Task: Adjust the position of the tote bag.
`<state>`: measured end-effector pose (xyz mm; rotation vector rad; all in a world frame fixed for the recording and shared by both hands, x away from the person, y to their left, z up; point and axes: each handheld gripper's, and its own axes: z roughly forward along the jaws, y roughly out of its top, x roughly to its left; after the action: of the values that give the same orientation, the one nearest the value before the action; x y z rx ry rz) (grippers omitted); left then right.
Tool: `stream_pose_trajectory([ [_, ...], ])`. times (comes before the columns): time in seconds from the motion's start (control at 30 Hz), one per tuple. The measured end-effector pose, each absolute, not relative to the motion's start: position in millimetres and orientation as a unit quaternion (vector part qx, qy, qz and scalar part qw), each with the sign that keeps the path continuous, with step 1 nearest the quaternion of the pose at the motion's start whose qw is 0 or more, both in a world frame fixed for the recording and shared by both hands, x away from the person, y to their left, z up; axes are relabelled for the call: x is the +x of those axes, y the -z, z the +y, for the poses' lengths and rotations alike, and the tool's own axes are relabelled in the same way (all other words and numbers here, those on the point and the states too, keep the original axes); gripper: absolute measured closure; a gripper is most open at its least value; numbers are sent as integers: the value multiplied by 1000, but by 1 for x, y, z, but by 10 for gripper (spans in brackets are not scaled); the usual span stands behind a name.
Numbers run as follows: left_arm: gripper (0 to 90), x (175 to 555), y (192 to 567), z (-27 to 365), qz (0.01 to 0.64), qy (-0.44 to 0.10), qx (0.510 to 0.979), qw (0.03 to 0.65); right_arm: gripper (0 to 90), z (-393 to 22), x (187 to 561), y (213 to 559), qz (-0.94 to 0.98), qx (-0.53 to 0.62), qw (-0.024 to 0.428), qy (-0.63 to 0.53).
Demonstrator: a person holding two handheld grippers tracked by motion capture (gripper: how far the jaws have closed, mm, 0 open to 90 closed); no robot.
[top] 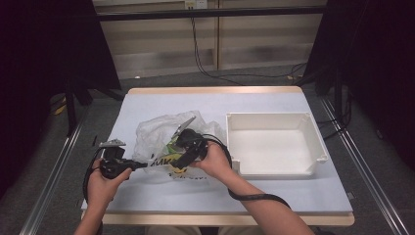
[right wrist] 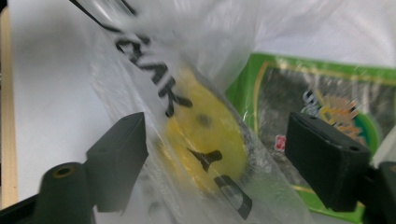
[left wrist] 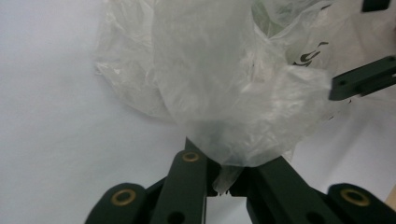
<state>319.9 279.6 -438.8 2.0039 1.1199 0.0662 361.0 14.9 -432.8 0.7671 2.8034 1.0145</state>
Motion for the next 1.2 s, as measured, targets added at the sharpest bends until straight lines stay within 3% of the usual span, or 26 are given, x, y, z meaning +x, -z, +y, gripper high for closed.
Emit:
stream_pose_trajectory([
  [0.03, 762, 320, 439, 280, 445, -26, 796, 410, 235, 15, 361, 433, 910, 249, 32, -329],
  [0.1, 548, 317, 435, 281, 437, -66, 797, 411, 408, 17, 362, 442, 915, 249, 1, -317],
  [0.2, 443, 313, 428, 282, 423, -87, 799, 418, 562, 14, 361, 447, 914, 247, -10, -321],
  [0.23, 385, 313, 428, 282, 423, -87, 799, 418, 562, 14, 361, 447, 914, 247, -10, -321],
  [0.27, 334, 311, 423, 282, 420, -101, 796, 423, 643, 12, 361, 447, 911, 250, -18, -328],
  [0.4, 237, 311, 415, 280, 410, -127, 788, 442, 795, 9, 360, 446, 910, 244, -23, -335],
  [0.43, 234, 311, 415, 280, 410, -127, 788, 442, 795, 9, 360, 446, 910, 244, -23, -335],
  [0.5, 234, 315, 414, 277, 411, -130, 784, 447, 884, 11, 356, 447, 914, 225, -28, -336],
  [0.73, 159, 343, 429, 244, 420, -142, 792, 420, 900, 17, 341, 452, 925, 186, -36, -329],
  [0.87, 206, 355, 437, 233, 425, -137, 800, 402, 900, 18, 332, 453, 930, 164, -37, -326],
  [0.93, 322, 359, 441, 232, 430, -131, 802, 394, 900, 18, 326, 453, 934, 157, -41, -320],
  [1.07, 717, 361, 446, 230, 426, -116, 813, 379, 900, 15, 318, 455, 938, 145, -39, -313],
  [1.13, 846, 360, 448, 235, 437, -97, 811, 376, 900, 10, 317, 455, 937, 147, -38, -314],
  [1.2, 899, 358, 449, 241, 447, -88, 809, 371, 900, 3, 318, 455, 936, 161, -35, -312],
])
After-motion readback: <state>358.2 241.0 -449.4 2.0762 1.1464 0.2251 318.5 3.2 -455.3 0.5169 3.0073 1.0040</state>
